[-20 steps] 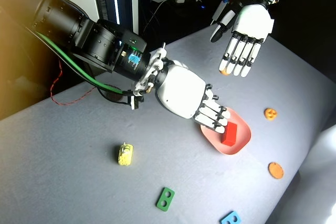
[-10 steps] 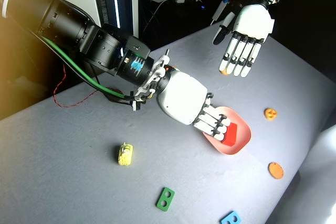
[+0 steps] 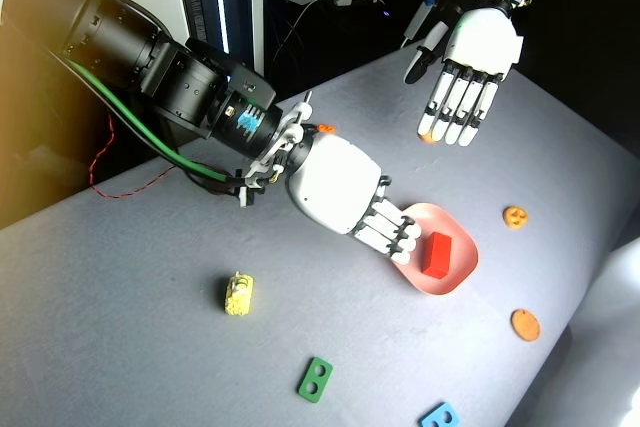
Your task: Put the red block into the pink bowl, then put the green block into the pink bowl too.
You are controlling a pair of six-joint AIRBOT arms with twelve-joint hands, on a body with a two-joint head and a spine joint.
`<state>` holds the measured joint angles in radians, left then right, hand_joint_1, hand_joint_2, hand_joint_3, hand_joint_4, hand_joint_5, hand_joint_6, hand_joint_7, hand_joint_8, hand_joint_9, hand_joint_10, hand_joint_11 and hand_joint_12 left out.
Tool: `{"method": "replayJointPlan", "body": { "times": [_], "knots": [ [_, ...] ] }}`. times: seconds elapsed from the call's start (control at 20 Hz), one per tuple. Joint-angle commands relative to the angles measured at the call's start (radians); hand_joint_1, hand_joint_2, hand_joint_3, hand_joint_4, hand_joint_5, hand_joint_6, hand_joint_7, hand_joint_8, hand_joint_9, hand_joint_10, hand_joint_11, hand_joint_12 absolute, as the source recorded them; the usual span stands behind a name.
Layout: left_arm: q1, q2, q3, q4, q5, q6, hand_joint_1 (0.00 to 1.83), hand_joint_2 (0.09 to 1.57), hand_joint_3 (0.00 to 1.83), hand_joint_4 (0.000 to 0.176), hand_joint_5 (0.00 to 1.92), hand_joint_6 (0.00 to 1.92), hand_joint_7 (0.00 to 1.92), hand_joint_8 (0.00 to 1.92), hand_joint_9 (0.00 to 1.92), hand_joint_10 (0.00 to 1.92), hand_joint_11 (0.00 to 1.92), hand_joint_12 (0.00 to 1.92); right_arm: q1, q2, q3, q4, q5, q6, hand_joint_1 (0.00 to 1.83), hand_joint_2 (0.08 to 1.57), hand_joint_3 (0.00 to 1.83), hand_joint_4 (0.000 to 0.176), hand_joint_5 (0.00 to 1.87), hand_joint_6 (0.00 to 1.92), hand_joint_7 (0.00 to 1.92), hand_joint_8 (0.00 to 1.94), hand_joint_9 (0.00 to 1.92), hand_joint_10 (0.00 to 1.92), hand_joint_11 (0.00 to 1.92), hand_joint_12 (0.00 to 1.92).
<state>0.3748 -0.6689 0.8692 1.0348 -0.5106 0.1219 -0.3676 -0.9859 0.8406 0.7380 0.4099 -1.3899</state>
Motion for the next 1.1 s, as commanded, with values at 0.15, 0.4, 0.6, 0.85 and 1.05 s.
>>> {"method": "replayJointPlan", "body": {
  "times": [0.15, 0.4, 0.6, 0.85, 1.05],
  "knots": [
    [-0.015, 0.010, -0.002, -0.037, -0.057, 0.000, 0.42, 1.19, 0.00, 0.000, 0.33, 0.01, 0.33, 0.01, 0.26, 0.00, 0.00, 0.42, 0.012, 0.007, -0.001, -0.037, 0.109, 0.003, 1.01, 0.79, 0.00, 0.052, 0.92, 0.02, 0.06, 0.01, 0.00, 0.00, 0.00, 0.00],
    [-0.015, 0.010, -0.002, -0.039, -0.055, 0.000, 0.38, 1.21, 0.00, 0.000, 0.34, 0.01, 0.34, 0.01, 0.28, 0.01, 0.00, 0.45, 0.014, -0.018, 0.016, -0.044, 0.116, 0.004, 1.06, 0.79, 0.00, 0.067, 0.92, 0.01, 0.07, 0.00, 0.00, 0.00, 0.00, 0.00],
    [-0.017, 0.010, -0.003, -0.047, -0.049, 0.000, 0.40, 1.21, 0.00, 0.000, 0.31, 0.00, 0.32, 0.00, 0.27, 0.00, 0.00, 0.44, 0.014, -0.035, 0.019, -0.044, 0.123, 0.004, 1.11, 0.80, 0.00, 0.093, 0.90, 0.00, 0.01, 0.00, 0.00, 0.00, 0.00, 0.00],
    [-0.026, 0.010, -0.001, -0.048, -0.037, 0.002, 0.38, 1.22, 0.00, 0.000, 0.37, 0.00, 0.37, 0.00, 0.30, 0.00, 0.00, 0.51, 0.016, -0.053, 0.031, -0.044, 0.126, 0.006, 1.13, 0.81, 0.01, 0.095, 0.92, 0.01, 0.06, 0.01, 0.00, 0.00, 0.00, 0.00],
    [-0.025, 0.010, 0.001, -0.042, -0.037, 0.003, 0.42, 1.23, 0.00, 0.000, 0.34, 0.00, 0.35, 0.00, 0.28, 0.00, 0.00, 0.47, 0.013, -0.056, 0.031, -0.043, 0.126, 0.007, 1.09, 0.82, 0.01, 0.113, 0.92, 0.00, 0.09, 0.02, 0.00, 0.00, 0.00, 0.00]
  ]
}}
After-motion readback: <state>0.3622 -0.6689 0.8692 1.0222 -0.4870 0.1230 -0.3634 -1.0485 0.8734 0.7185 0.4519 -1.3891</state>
